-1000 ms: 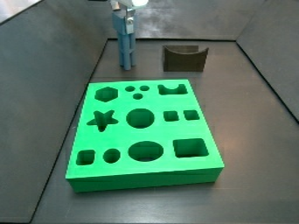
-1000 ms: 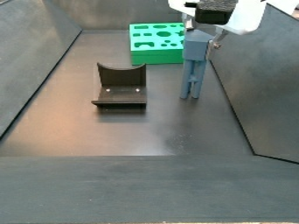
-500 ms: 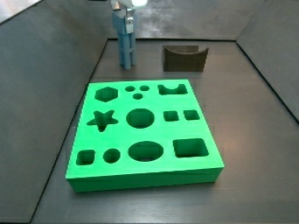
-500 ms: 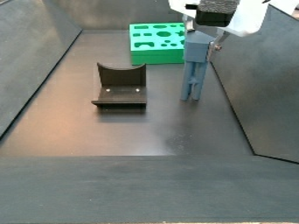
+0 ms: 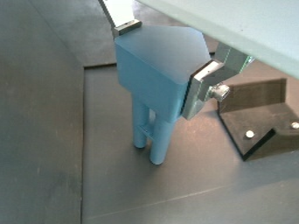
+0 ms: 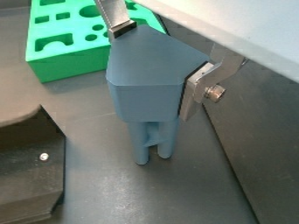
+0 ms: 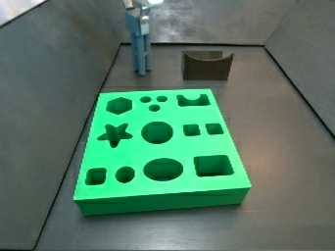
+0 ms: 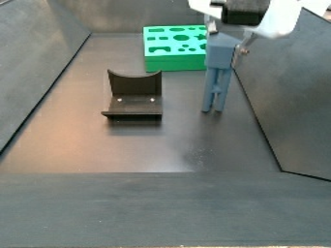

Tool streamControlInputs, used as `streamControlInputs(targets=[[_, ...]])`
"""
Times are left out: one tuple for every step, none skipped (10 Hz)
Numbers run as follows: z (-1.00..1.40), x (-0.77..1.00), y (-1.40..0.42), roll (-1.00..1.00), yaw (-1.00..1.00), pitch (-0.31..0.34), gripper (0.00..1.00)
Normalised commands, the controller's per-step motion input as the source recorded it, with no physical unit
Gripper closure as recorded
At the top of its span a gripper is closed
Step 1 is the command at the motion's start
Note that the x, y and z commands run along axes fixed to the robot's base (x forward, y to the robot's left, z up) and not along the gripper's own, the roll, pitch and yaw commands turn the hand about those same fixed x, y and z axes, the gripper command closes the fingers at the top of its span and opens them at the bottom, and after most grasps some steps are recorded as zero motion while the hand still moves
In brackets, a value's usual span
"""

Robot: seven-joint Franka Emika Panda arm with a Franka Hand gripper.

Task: Pick up the 3 prong object. Move up. Move to above the board. Insert the 3 prong object.
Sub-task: Move up, then move to above the board.

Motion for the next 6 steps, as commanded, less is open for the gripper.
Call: streamControlInputs(targets=[[0.71,0.01,-0.02,-0.01,-0.01,0.012,1.0],[0.59,0.0,-0.02,-0.02,-0.01,0.025,1.0],[0.39,0.0,-0.01,-0.04,0.0,0.042,1.0],[0.24,0.0,-0.01,-0.05,0.0,0.051,1.0],[1.0,-0.08,-0.72,0.01,-0.06,0.15,1.0],[1.0,-0.08,-0.75,0.01,-0.06,0.15,1.0]])
